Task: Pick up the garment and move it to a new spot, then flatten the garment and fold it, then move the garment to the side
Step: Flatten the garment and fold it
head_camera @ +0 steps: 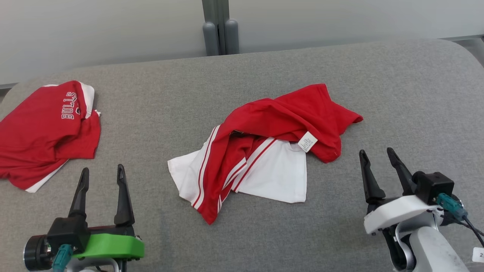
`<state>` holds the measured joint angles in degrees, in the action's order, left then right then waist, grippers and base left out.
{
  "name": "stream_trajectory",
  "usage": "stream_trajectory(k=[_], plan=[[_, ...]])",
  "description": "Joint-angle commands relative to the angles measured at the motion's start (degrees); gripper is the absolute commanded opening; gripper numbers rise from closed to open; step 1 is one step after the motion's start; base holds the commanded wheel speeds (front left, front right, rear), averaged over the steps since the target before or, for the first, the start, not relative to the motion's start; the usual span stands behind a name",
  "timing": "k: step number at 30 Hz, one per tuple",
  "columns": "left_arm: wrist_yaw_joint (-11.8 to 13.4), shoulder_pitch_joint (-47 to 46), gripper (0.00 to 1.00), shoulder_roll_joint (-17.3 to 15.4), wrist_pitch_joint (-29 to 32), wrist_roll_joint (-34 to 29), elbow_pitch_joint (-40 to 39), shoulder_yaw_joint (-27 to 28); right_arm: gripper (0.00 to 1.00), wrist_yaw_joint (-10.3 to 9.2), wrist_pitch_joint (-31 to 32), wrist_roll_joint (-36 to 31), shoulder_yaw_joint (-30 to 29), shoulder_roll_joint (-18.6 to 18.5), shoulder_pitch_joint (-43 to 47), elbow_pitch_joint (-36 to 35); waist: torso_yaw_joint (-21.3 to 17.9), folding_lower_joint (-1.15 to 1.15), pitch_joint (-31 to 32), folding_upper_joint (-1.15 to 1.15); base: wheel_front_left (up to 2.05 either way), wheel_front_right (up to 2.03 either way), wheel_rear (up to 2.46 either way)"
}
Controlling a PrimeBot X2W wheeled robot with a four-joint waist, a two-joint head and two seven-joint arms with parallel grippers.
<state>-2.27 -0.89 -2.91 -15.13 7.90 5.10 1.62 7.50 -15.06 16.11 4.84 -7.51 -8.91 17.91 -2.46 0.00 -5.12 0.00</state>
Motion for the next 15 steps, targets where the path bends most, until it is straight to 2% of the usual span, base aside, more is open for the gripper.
stream_trajectory(k=[1, 6, 15], plan=[[-0.18, -0.92, 1.00, -0.01, -0.03, 0.24, 0.12, -0.34, 1.00, -0.02, -0.18, 0.16, 0.44, -0.55, -1.55, 0.79, 0.58, 0.00, -0.49, 0.00, 0.00, 0.00, 0.00], [-0.12, -1.87, 1.00, -0.03, -0.04, 0.70, 0.38, -1.65, 1.00, -0.02, -0.17, 0.62, 1.99, -2.35, -6.25, 4.76, 2.35, 0.00, -1.50, 0.00, 0.00, 0.00, 0.00], [0.31, -2.94, 1.00, -0.03, -0.04, 1.13, 0.62, -2.89, 1.00, -0.02, -0.18, 2.17, 4.34, -4.24, -11.94, 16.72, 5.47, 0.00, -3.50, 0.00, 0.00, 0.00, 0.00]])
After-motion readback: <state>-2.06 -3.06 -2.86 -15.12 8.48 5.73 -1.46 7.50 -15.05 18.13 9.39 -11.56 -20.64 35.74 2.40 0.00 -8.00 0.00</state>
